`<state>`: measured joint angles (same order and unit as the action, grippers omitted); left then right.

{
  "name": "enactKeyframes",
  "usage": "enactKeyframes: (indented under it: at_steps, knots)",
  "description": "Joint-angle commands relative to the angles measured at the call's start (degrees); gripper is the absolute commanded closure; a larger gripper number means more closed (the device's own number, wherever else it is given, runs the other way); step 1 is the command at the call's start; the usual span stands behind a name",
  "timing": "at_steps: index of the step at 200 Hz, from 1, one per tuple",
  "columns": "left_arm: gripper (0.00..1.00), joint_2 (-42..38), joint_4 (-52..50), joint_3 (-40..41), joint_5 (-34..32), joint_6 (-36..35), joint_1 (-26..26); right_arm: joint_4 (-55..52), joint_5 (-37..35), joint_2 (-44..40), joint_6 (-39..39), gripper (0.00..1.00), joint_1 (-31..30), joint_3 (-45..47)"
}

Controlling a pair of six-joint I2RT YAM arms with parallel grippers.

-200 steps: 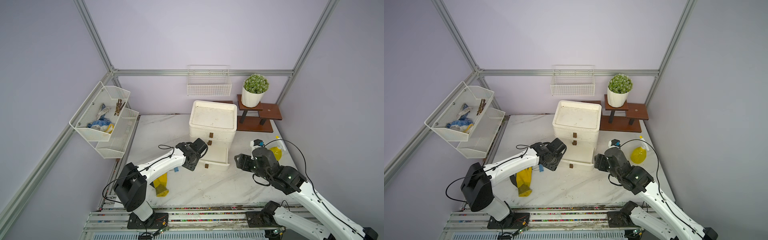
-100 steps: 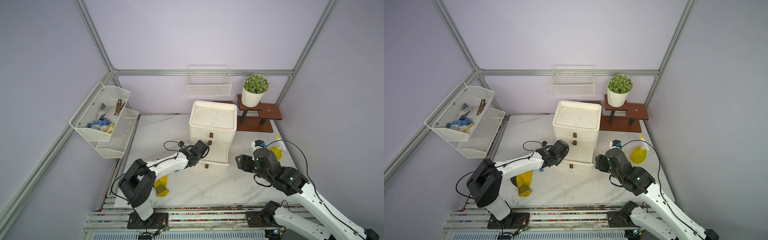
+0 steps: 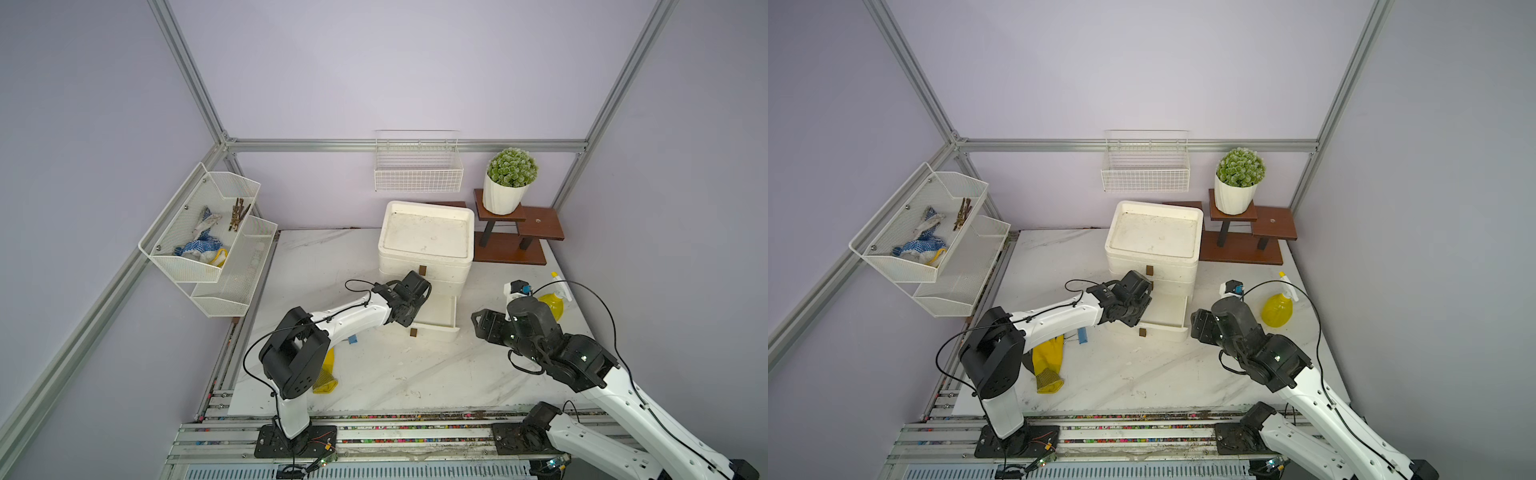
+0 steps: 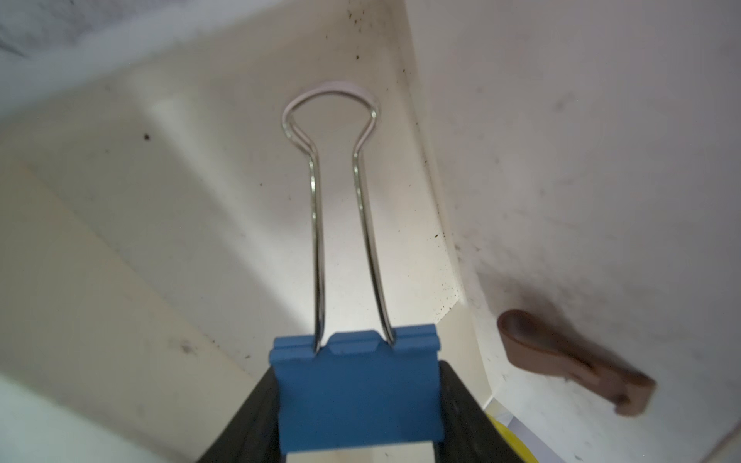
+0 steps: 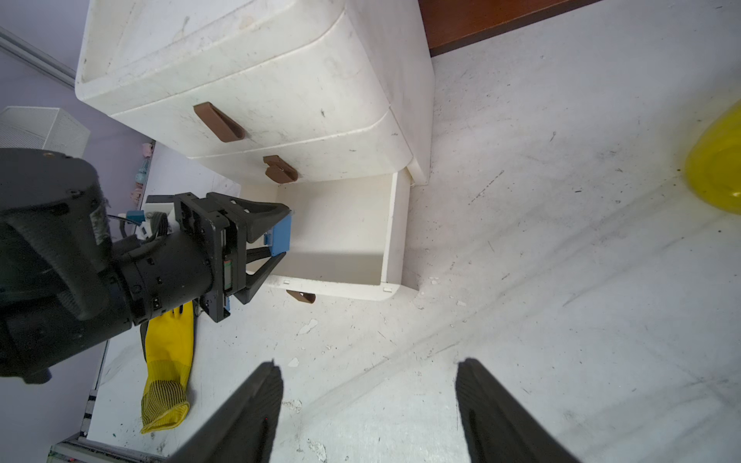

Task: Put the binder clips in the drawer according to color
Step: Place the binder clip in the drawer.

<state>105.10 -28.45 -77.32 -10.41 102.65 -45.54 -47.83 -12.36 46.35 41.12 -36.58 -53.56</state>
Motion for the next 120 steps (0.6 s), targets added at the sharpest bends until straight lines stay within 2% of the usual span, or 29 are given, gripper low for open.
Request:
enactKeyframes:
  at_steps: [1,20,62,88,120]
  knots:
    - [0.54,0.91,-2.18,-1.88,4.78,6.35,-0.58,-0.46,-0.91,-0.54,0.27,0.26,0.22,-0.45]
    - [0.52,1.73,-2.24,-1.91,5.86,7.56,-0.48,-0.70,-1.00,-0.73,0.21,0.26,0.22,-0.43]
    - [0.23,3.27,-7.28,-4.26,7.08,9.34,-0.17,-0.72,-1.12,-0.73,0.36,0.26,0.27,-0.14]
    - [0.23,3.28,-8.29,-5.64,7.03,9.32,-0.14,-0.68,-1.10,-0.58,0.45,0.26,0.21,-0.23]
    - [0.32,-1.56,-9.21,-4.86,2.50,8.51,-1.08,-0.65,-1.31,-0.73,0.34,0.26,0.24,-0.32]
